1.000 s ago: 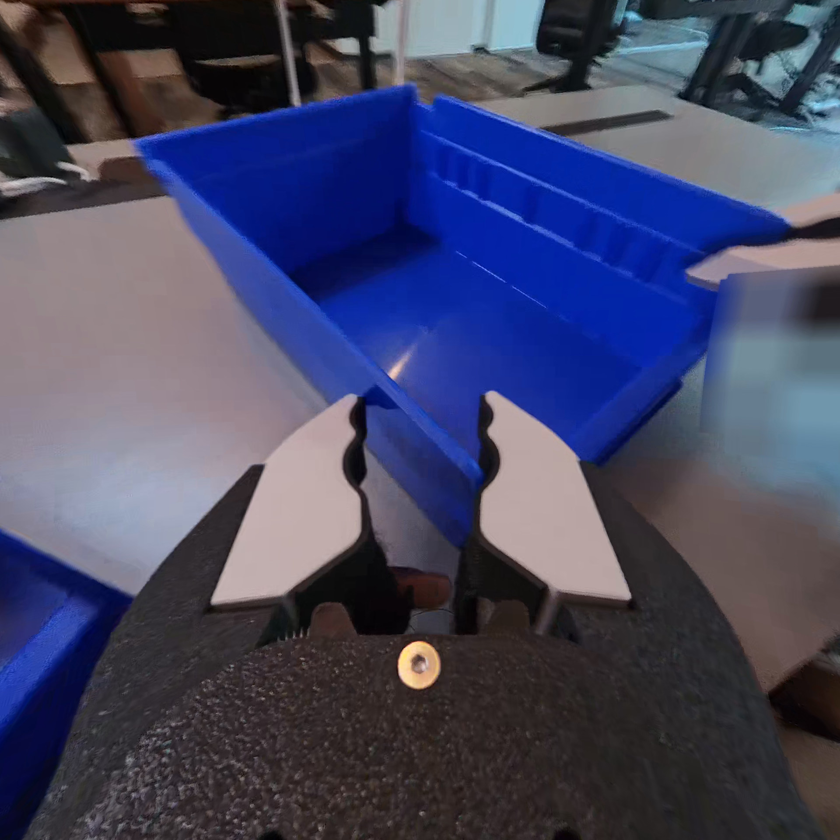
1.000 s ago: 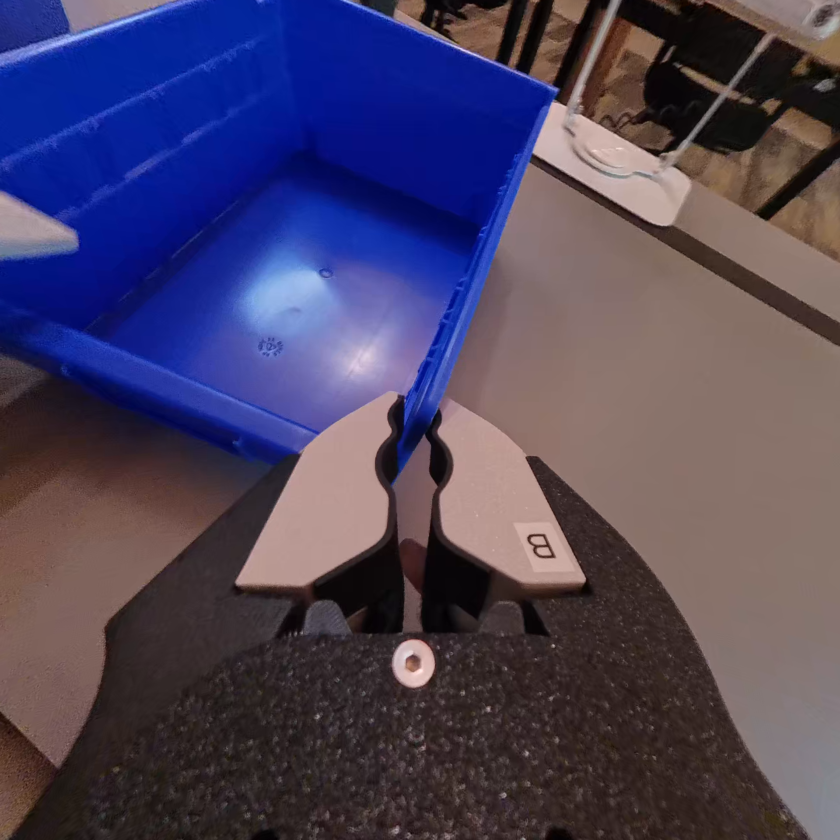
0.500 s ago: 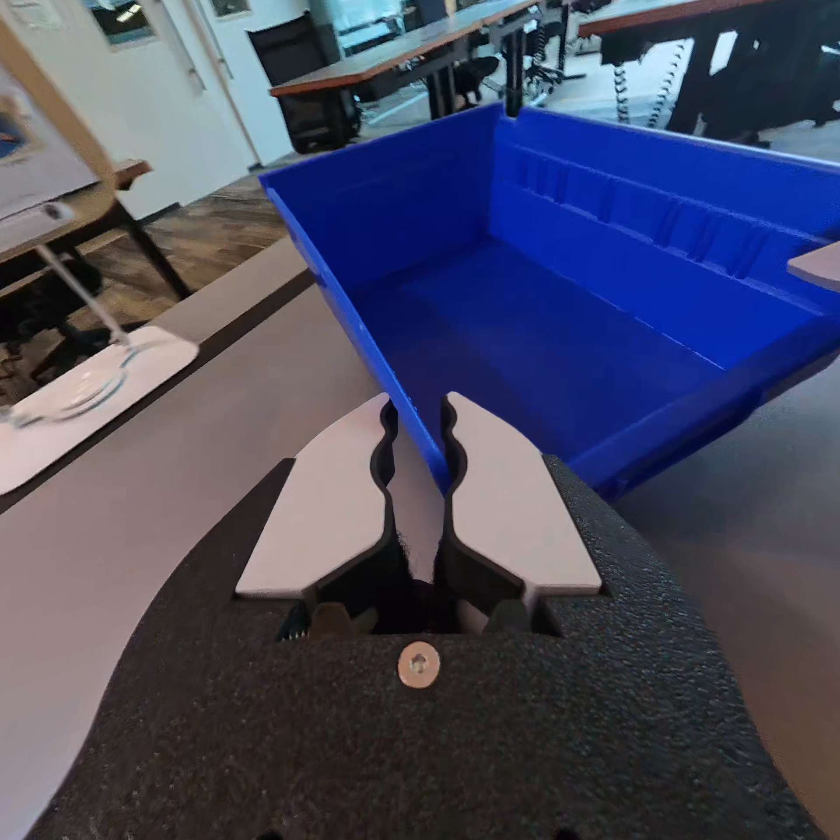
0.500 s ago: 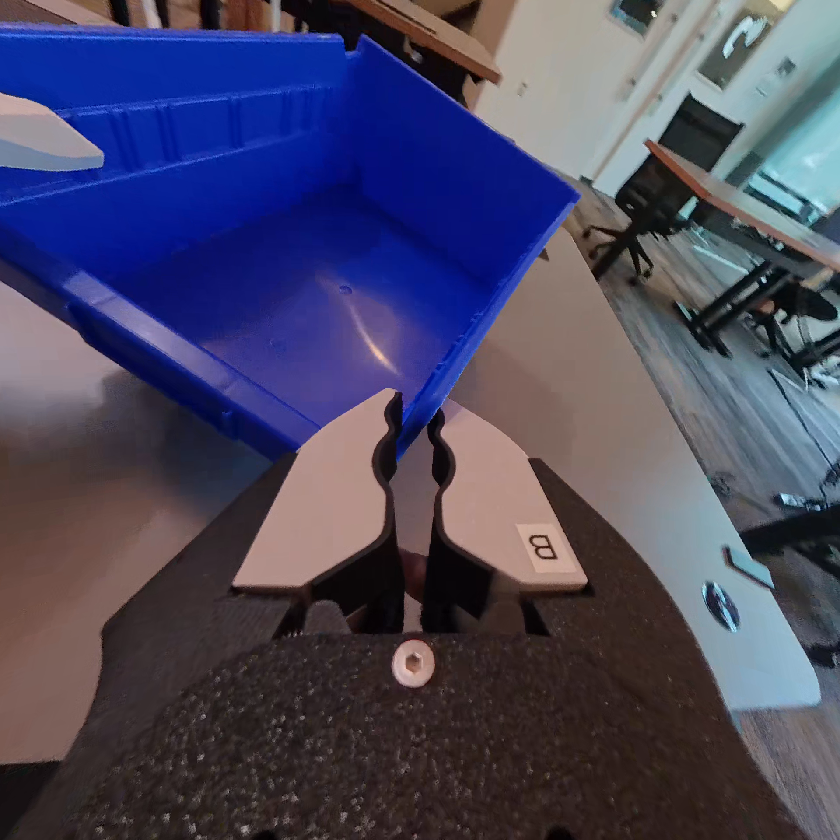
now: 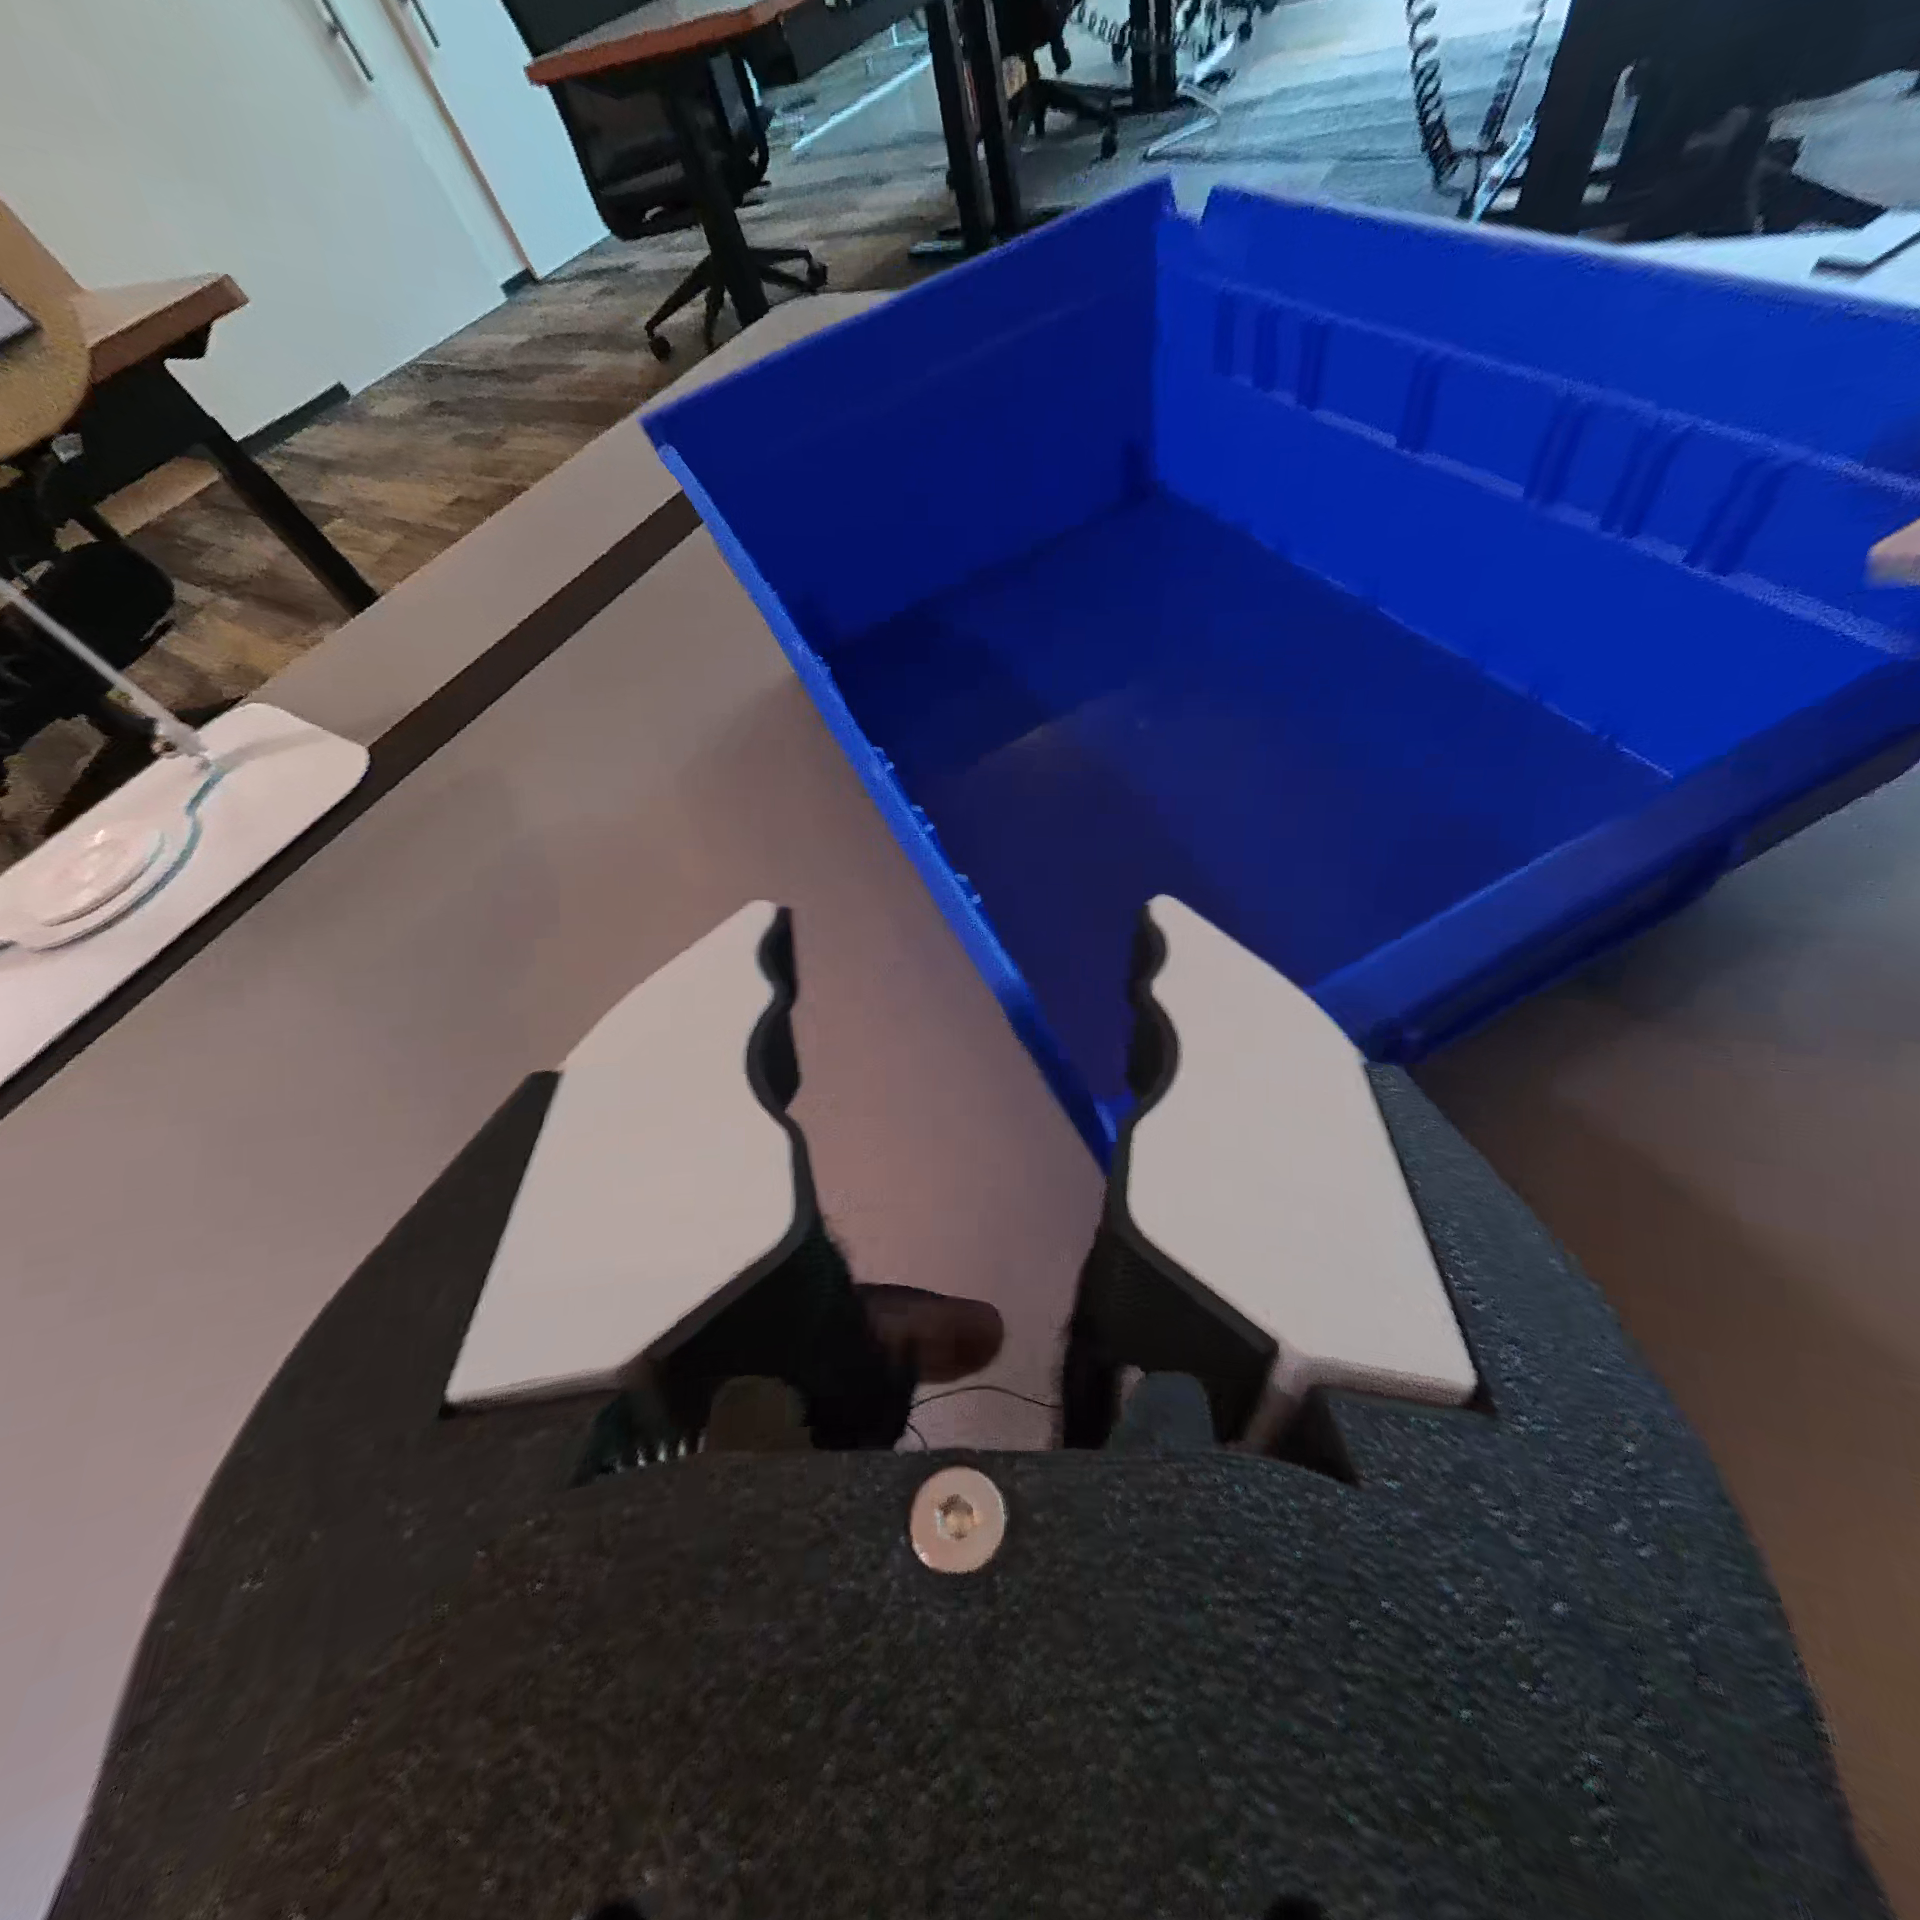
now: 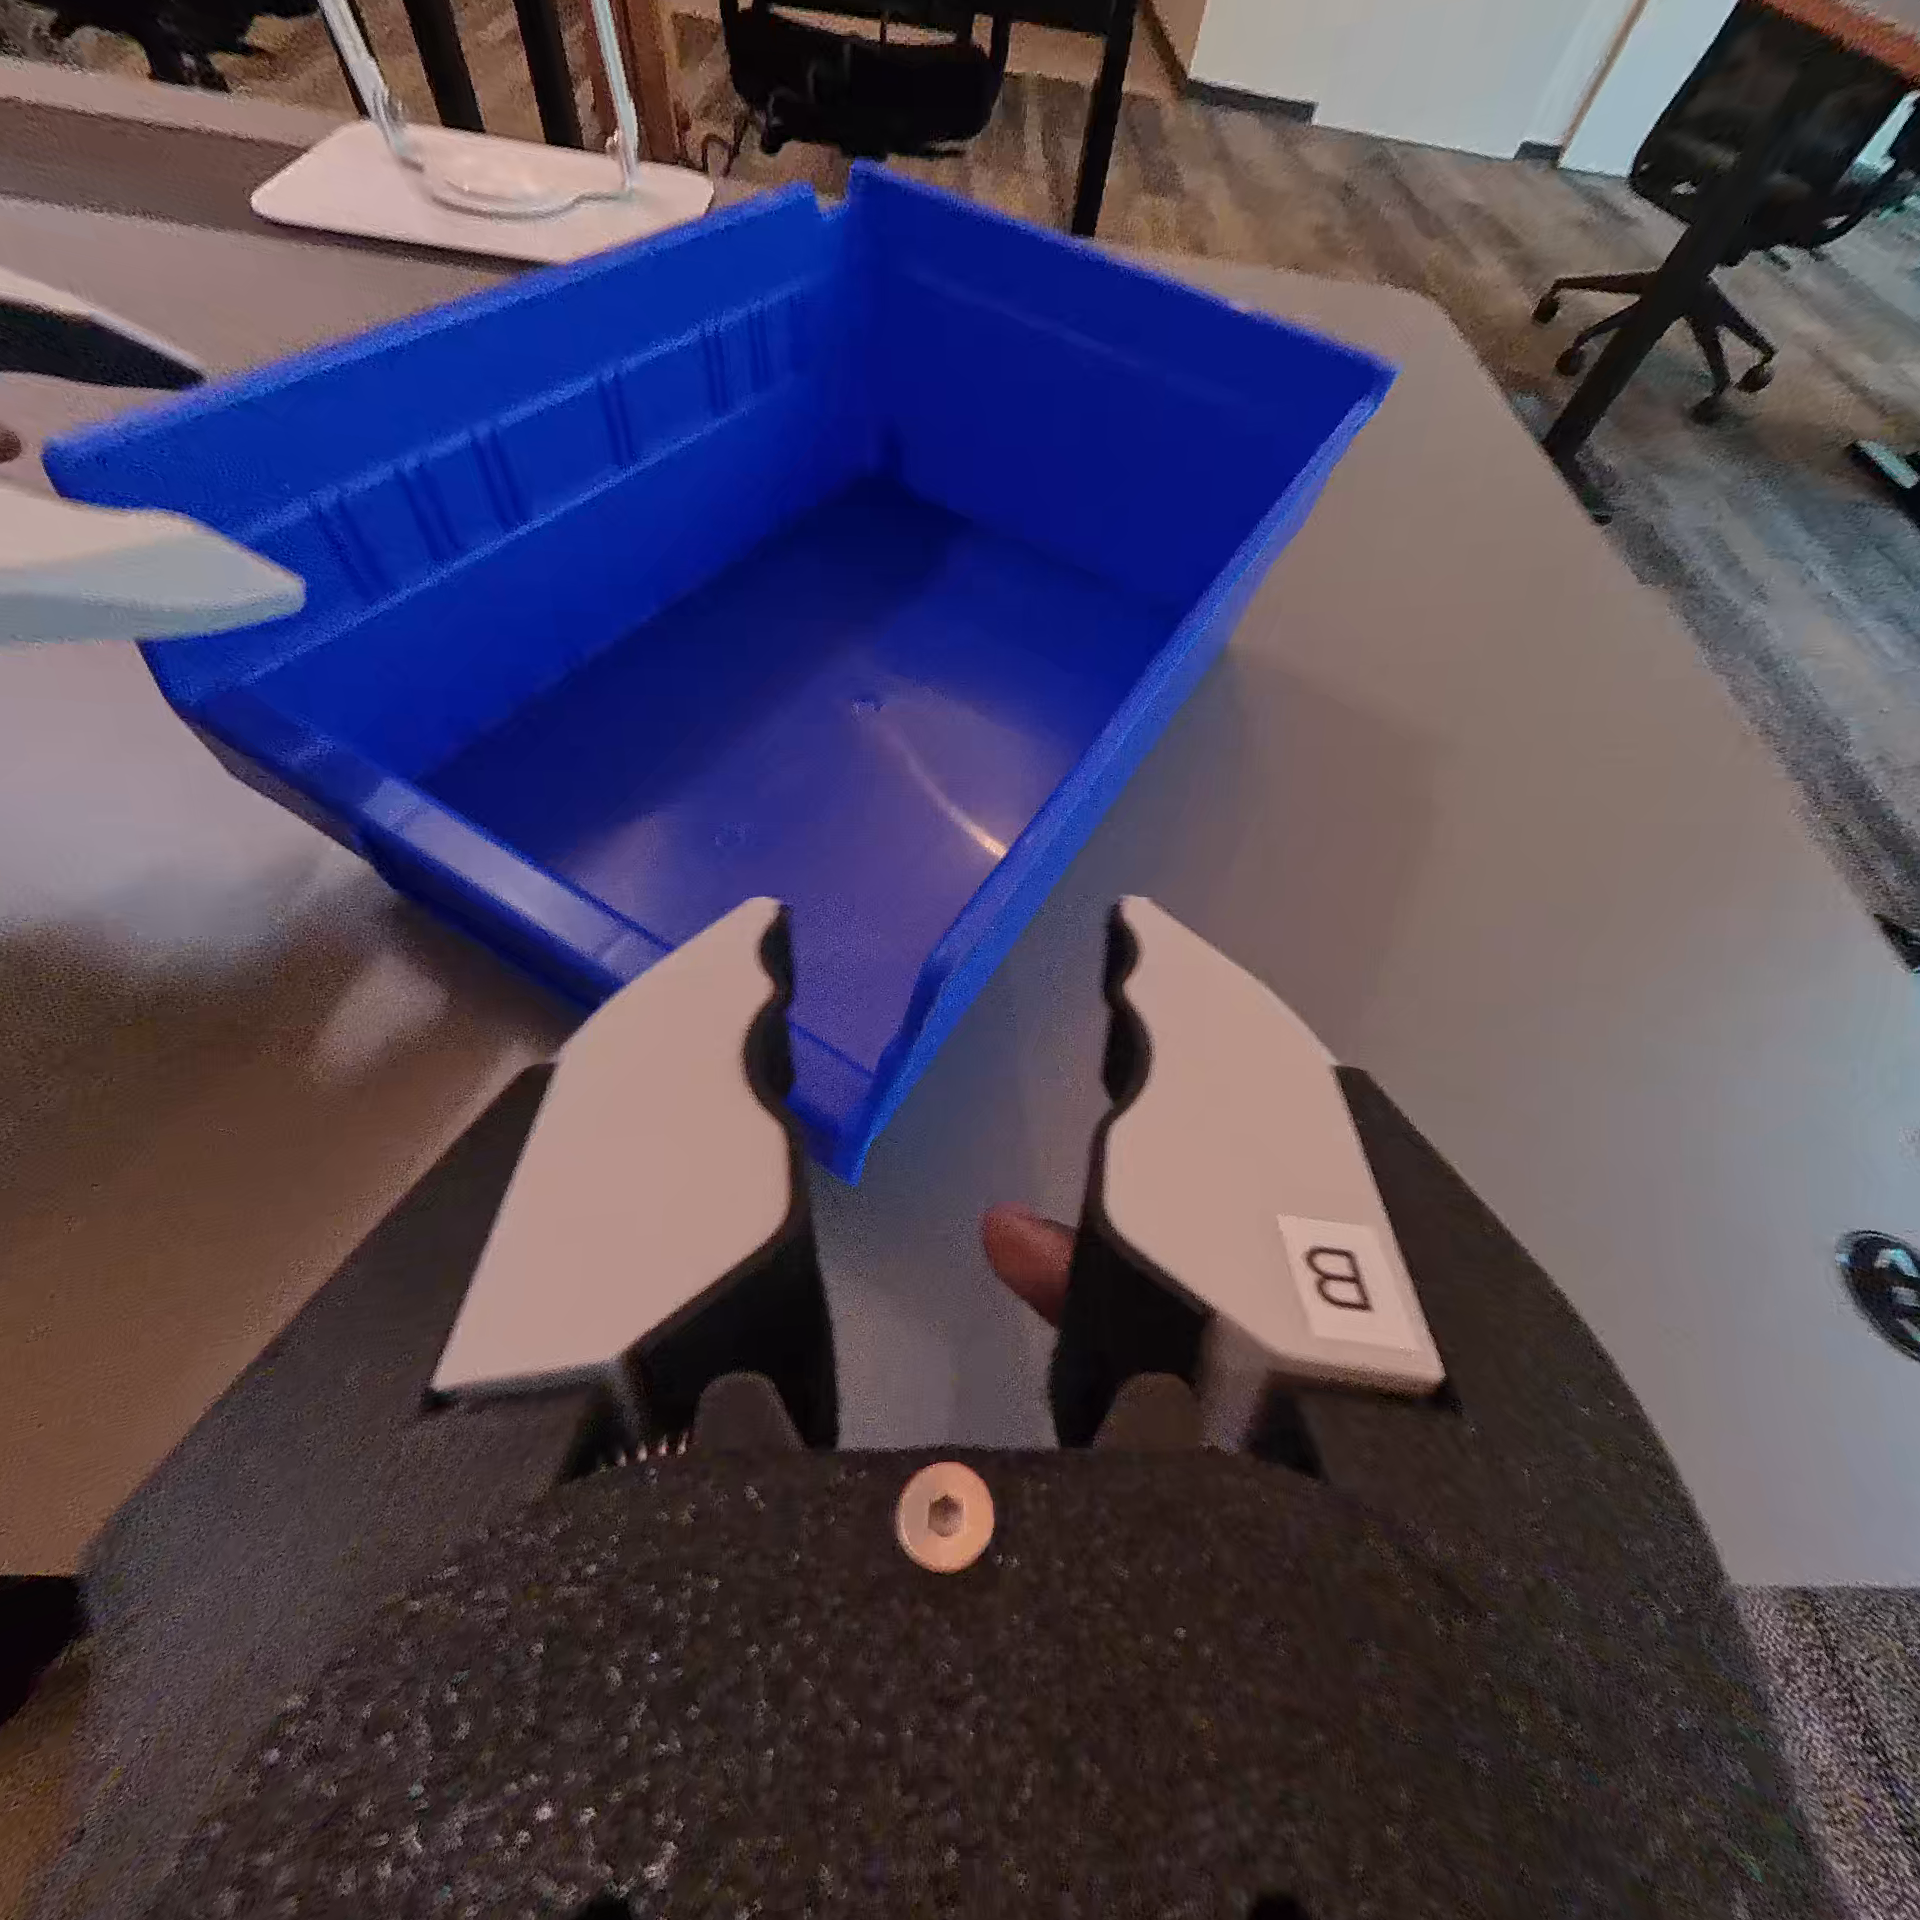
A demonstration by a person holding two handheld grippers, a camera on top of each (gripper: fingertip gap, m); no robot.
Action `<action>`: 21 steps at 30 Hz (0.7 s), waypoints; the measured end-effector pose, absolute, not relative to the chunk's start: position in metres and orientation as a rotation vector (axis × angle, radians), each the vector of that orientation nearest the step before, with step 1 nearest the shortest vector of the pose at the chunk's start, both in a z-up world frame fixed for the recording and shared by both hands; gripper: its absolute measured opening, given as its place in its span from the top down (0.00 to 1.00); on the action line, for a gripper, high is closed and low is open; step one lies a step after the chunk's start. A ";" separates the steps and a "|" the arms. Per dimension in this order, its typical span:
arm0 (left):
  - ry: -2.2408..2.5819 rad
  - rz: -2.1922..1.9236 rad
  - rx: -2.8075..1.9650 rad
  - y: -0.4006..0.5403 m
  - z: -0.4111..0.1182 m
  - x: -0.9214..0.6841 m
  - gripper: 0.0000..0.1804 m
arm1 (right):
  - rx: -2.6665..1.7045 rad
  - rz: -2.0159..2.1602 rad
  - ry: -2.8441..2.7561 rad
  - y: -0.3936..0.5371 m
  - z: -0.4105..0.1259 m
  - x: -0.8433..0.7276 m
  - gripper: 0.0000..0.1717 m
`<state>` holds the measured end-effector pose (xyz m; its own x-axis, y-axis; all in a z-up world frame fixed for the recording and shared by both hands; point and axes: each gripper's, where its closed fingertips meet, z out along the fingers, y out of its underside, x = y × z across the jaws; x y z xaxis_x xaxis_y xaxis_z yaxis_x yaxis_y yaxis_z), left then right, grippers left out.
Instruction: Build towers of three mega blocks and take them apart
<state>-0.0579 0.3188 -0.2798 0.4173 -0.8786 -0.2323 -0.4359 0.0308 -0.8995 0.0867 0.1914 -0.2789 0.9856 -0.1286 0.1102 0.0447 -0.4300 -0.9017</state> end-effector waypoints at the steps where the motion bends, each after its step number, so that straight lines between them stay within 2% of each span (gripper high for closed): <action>1: 1.195 -0.490 -1.597 0.318 -0.278 -0.064 0.61 | -1.988 -0.213 0.060 0.190 -0.270 0.088 0.59; 2: 1.196 -0.473 -1.597 0.316 -0.274 -0.072 0.59 | -1.958 -0.233 0.044 0.190 -0.259 0.086 0.53; 4: 1.184 -0.453 -1.568 0.309 -0.261 -0.091 0.57 | -1.883 -0.263 -0.014 0.191 -0.235 0.074 0.47; 10: 1.085 -0.372 -1.554 0.295 -0.210 -0.186 0.58 | -1.782 -0.066 -0.257 0.221 -0.195 -0.008 0.48; 14: 0.888 -0.144 -1.641 0.318 -0.177 -0.296 0.59 | -1.733 0.112 -0.423 0.250 -0.182 -0.071 0.50; 18: 0.617 0.285 -1.833 0.343 -0.167 -0.448 0.59 | -1.673 0.241 -0.550 0.274 -0.170 -0.125 0.51; 21: 0.411 0.444 -1.956 0.343 -0.179 -0.537 0.61 | -1.613 0.303 -0.629 0.287 -0.157 -0.160 0.52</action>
